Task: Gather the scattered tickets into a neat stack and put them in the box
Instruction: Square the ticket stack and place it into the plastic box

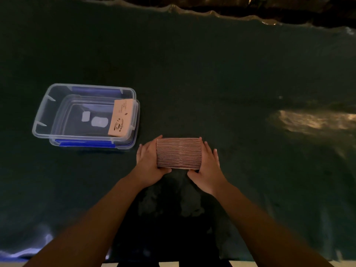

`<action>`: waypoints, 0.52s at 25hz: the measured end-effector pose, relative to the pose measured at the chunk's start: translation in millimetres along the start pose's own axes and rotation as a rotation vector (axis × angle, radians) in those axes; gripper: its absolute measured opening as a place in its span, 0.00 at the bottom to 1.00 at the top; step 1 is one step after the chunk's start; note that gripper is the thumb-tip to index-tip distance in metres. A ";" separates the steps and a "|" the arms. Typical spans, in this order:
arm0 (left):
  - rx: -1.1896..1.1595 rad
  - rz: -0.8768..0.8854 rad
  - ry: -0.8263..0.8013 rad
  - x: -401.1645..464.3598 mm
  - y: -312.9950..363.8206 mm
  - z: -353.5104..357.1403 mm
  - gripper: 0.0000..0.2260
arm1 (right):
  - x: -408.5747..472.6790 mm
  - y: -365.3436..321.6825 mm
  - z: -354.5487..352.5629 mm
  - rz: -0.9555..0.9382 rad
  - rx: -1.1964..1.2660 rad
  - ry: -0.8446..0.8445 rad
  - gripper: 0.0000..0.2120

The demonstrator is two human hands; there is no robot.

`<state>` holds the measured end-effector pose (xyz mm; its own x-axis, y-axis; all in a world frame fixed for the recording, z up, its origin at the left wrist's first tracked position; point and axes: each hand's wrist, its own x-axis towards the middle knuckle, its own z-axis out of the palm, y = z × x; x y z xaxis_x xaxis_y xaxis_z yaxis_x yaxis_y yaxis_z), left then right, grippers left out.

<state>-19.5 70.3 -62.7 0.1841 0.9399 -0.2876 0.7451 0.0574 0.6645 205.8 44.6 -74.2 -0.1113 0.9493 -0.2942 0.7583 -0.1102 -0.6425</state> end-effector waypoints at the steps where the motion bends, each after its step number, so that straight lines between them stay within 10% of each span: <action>1: -0.005 0.007 -0.017 -0.2 -3.2 0.1 0.51 | 1.2 1.8 0.1 -0.005 -0.006 -0.006 0.54; 13: -0.268 -0.001 -0.226 -3.7 1.3 -33.7 0.41 | -7.4 -2.2 -29.5 0.115 0.191 -0.128 0.49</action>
<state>-40.8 78.2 -37.5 0.3434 0.8431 -0.4138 0.5561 0.1725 0.8130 223.9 46.5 -49.7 -0.1211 0.8835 -0.4525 0.6368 -0.2806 -0.7182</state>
